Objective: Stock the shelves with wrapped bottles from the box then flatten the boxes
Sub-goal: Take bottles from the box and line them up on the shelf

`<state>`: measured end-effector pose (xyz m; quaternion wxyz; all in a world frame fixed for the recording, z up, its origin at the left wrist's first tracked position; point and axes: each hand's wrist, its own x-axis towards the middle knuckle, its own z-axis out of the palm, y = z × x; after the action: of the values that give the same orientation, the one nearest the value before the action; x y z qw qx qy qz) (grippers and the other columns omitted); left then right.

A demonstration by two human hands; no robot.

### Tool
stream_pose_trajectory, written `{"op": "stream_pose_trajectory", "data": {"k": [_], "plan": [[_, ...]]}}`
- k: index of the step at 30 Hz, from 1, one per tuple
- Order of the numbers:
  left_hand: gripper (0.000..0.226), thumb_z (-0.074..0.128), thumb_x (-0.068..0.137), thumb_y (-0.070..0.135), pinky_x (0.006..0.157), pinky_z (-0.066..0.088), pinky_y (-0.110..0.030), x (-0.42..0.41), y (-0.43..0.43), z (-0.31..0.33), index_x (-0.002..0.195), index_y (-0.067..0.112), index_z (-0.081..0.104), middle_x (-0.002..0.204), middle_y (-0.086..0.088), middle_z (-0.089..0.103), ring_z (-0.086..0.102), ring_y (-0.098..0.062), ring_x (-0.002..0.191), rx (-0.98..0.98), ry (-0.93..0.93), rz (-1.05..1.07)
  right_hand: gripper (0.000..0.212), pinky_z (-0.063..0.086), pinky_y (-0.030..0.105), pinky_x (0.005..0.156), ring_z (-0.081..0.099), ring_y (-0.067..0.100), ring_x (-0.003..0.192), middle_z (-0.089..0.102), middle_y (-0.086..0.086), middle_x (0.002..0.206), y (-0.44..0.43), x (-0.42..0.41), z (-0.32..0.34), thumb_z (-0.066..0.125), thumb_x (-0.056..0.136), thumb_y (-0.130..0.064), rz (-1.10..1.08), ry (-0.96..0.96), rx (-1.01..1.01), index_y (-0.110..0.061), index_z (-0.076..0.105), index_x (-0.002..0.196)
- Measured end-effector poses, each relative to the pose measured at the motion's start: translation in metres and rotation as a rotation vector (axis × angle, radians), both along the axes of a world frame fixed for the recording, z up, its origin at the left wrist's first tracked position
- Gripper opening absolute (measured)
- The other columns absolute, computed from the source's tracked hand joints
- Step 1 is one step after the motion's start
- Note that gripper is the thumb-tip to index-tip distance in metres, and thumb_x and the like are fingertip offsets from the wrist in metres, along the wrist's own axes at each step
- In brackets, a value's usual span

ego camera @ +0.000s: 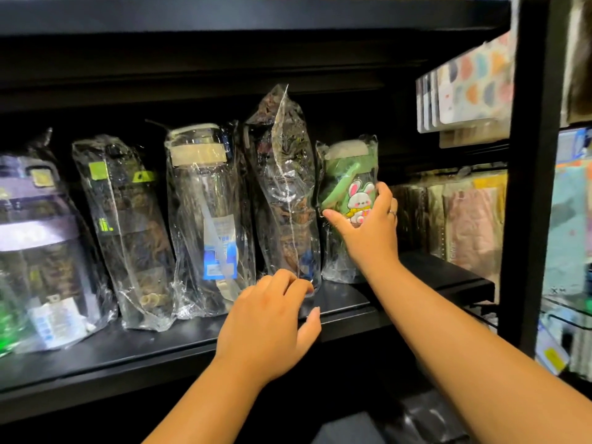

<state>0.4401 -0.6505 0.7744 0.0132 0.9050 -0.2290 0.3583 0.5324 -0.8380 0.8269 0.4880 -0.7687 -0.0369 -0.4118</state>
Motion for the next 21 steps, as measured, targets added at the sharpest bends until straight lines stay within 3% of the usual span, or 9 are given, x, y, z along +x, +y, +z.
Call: {"op": "stream_pose_trajectory", "data": {"k": [5, 11, 15, 18, 21], "plan": [[0.050, 0.033, 0.093, 0.057, 0.083, 0.053, -0.035, -0.001, 0.001, 0.002, 0.125, 0.028, 0.057, 0.115, 0.010, 0.056, 0.060, -0.013, 0.099, 0.009, 0.055, 0.002, 0.102, 0.036, 0.051, 0.107, 0.031, 0.037, 0.135, 0.021, 0.014, 0.152, 0.002, -0.006, -0.004, 0.065, 0.082, -0.063, -0.061, 0.073, -0.117, -0.018, 0.008, 0.154], [0.053, 0.029, 0.094, 0.057, 0.084, 0.052, -0.034, -0.003, 0.003, 0.001, 0.127, 0.027, 0.058, 0.118, 0.010, 0.058, 0.061, -0.013, 0.101, 0.030, 0.062, 0.021, 0.098, 0.024, 0.051, 0.113, 0.022, 0.034, 0.143, 0.012, 0.010, 0.160, -0.004, -0.032, -0.014, 0.055, 0.088, -0.064, -0.112, 0.180, -0.219, -0.021, 0.001, 0.157], [0.049, 0.040, 0.092, 0.053, 0.082, 0.051, -0.037, -0.017, 0.005, -0.009, 0.124, 0.023, 0.061, 0.115, 0.007, 0.065, 0.065, -0.019, 0.099, -0.035, -0.021, 0.036, 0.085, 0.020, 0.050, 0.115, 0.018, 0.032, 0.144, 0.013, 0.009, 0.160, -0.003, -0.069, -0.035, 0.046, 0.093, -0.063, -0.195, 0.229, -0.422, -0.020, 0.009, 0.156], [0.058, 0.044, 0.088, 0.053, 0.101, 0.043, -0.042, -0.038, 0.009, -0.028, 0.134, 0.019, 0.055, 0.127, 0.002, 0.063, 0.061, -0.023, 0.116, -0.107, -0.041, 0.061, 0.080, 0.017, 0.051, 0.119, 0.015, 0.032, 0.146, 0.013, 0.011, 0.162, 0.009, -0.105, -0.062, 0.041, 0.095, -0.063, -0.230, 0.269, -0.566, -0.021, 0.012, 0.156], [0.071, 0.042, 0.087, 0.056, 0.118, 0.022, -0.051, -0.067, 0.023, -0.059, 0.145, 0.015, 0.045, 0.150, -0.006, 0.048, 0.042, -0.027, 0.141, -0.088, -0.024, 0.134, 0.079, 0.017, 0.055, 0.119, 0.016, 0.034, 0.147, 0.018, 0.012, 0.161, 0.028, -0.143, -0.095, 0.040, 0.094, -0.063, -0.244, 0.263, -0.664, -0.020, 0.017, 0.156]]}}
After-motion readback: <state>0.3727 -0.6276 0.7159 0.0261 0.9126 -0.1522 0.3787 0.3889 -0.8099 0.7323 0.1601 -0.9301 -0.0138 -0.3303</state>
